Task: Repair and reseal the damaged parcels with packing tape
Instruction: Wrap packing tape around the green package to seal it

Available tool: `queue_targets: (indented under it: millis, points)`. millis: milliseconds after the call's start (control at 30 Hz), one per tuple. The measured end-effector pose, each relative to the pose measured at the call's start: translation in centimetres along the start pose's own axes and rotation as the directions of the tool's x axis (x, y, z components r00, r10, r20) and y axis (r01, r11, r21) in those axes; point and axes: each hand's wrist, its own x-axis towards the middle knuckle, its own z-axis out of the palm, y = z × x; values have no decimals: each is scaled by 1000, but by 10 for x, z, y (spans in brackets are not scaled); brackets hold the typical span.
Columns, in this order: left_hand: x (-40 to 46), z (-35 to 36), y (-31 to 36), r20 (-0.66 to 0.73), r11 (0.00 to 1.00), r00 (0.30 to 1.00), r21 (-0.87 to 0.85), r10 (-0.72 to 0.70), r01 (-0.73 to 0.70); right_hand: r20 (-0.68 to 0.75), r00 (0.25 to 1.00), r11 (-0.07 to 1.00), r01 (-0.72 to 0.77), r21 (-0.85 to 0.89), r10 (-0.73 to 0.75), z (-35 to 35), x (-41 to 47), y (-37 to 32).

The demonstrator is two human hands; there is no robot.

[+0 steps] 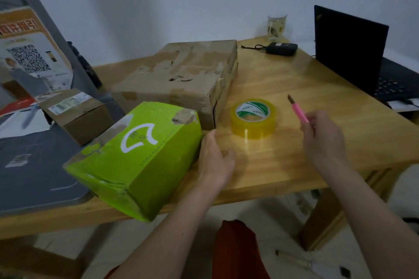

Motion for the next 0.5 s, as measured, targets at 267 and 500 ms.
queue_targets:
  millis: [267, 500]
  points:
    - [27, 9, 10, 46, 999, 998, -24, -38, 39, 112, 992, 860, 11, -509, 53, 26, 29, 0]
    - [30, 12, -1, 14, 998, 1000, -66, 7, -6, 228, 841, 802, 538, -258, -491, 48, 19, -27]
